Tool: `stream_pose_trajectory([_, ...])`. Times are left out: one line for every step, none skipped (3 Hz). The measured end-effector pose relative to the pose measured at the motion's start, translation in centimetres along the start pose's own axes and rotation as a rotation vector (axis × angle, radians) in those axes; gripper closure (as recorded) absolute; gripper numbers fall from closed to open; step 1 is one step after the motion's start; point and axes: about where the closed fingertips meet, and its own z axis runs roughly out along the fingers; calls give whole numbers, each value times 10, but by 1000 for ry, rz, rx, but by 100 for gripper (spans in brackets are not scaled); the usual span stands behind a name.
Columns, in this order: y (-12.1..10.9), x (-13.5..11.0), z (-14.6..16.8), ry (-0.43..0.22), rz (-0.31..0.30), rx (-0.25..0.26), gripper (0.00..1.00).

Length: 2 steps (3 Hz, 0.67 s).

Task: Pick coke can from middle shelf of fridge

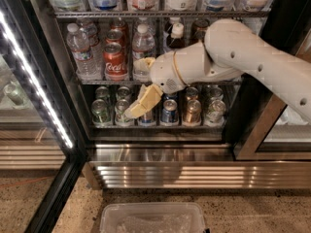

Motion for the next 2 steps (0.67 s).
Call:
stream_pose_trajectory([-23,-1,17,-48,-35,102,0])
stream_pose_trajectory([-55,-5,23,-64,-73,201,0])
